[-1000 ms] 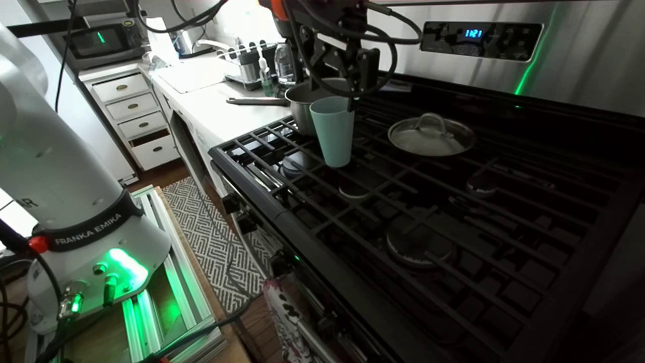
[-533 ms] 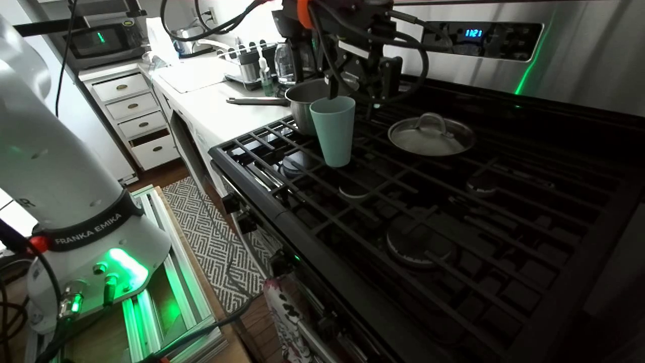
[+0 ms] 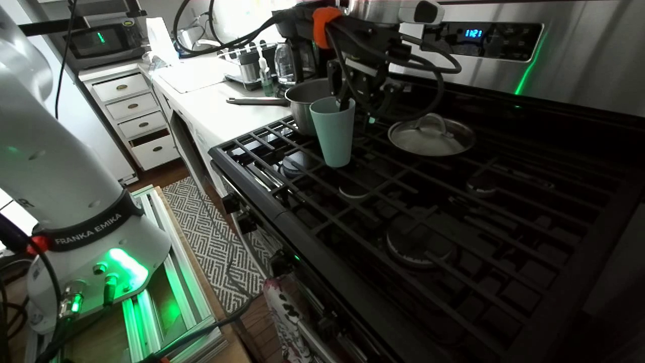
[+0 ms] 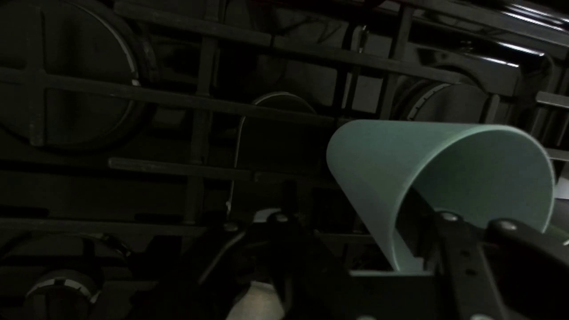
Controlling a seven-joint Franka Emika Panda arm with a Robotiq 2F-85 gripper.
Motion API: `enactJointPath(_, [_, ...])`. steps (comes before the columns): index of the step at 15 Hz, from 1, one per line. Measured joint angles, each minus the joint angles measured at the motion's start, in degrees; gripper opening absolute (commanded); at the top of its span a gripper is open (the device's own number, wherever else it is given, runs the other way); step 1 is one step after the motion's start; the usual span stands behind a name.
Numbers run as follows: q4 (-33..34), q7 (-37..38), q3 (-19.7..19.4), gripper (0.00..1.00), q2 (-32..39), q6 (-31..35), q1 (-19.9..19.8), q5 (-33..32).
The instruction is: Pour the water in the cup in the pot, lift the lid and cover the pot
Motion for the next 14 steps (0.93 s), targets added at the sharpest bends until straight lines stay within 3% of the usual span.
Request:
enactJointPath(3, [0.5, -0.9, 1.1, 0.05, 1.1, 0.0, -0.6, 0.0])
enactJointPath(4, [0.7, -1.2, 1.3, 0.01, 1.3, 0.0, -0.7, 0.0])
enactJointPath(14, [1.9, -1.9, 3.7, 0.01, 1.4, -0.1, -1.0, -0.3])
